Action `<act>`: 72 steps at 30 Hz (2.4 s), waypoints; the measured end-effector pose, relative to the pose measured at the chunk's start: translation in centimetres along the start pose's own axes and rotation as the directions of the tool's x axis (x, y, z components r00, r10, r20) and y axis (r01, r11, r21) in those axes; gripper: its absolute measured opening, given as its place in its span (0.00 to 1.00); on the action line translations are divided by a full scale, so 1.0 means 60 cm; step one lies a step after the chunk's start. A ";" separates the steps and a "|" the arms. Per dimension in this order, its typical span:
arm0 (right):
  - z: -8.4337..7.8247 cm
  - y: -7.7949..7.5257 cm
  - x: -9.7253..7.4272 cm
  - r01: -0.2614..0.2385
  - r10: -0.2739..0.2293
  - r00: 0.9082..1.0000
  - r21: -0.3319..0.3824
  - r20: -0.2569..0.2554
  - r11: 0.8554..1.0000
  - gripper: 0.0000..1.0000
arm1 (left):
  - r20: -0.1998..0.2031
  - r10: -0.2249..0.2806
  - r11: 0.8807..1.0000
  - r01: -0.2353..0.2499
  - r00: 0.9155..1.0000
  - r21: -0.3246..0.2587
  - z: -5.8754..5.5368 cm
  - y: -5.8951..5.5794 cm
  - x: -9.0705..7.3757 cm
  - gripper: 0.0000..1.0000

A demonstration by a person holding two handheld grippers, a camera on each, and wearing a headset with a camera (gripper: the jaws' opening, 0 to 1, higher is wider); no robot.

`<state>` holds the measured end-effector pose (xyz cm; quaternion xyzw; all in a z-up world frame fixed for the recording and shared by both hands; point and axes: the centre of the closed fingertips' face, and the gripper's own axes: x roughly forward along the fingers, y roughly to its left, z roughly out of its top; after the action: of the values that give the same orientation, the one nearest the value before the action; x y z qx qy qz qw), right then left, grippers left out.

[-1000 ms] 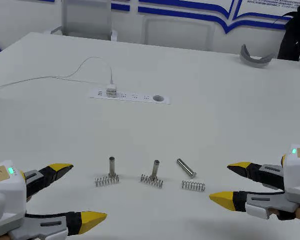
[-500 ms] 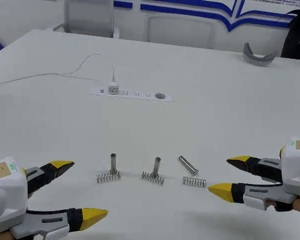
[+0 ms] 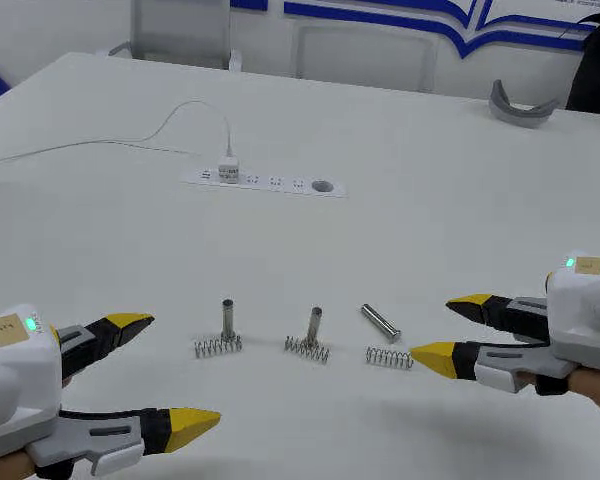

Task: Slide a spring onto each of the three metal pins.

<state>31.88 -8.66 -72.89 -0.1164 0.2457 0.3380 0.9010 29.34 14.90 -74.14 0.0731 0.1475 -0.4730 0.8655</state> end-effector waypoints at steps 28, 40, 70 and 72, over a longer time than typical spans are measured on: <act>0.009 -0.037 0.106 0.076 -0.071 0.984 0.028 -0.161 0.997 0.30 | -0.009 -0.002 1.000 0.002 1.000 -0.004 -0.004 -0.002 0.001 0.80; -0.009 -0.040 0.146 0.097 -0.085 0.959 0.033 -0.269 0.995 0.21 | -0.016 -0.001 1.000 0.001 1.000 -0.004 -0.007 -0.003 0.001 0.79; -0.039 -0.039 0.181 0.089 -0.035 0.916 0.117 -0.400 0.989 0.10 | -0.023 0.012 1.000 -0.012 1.000 -0.014 -0.015 0.003 -0.003 0.79; -0.039 -0.039 0.181 0.089 -0.032 0.915 0.122 -0.403 0.989 0.10 | -0.024 0.013 1.000 -0.013 1.000 -0.015 -0.015 0.004 -0.003 0.78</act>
<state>39.62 -5.29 -80.45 -0.1282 0.4435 0.2613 0.8477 29.30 15.43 -74.95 0.0732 0.1607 -0.4653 0.8674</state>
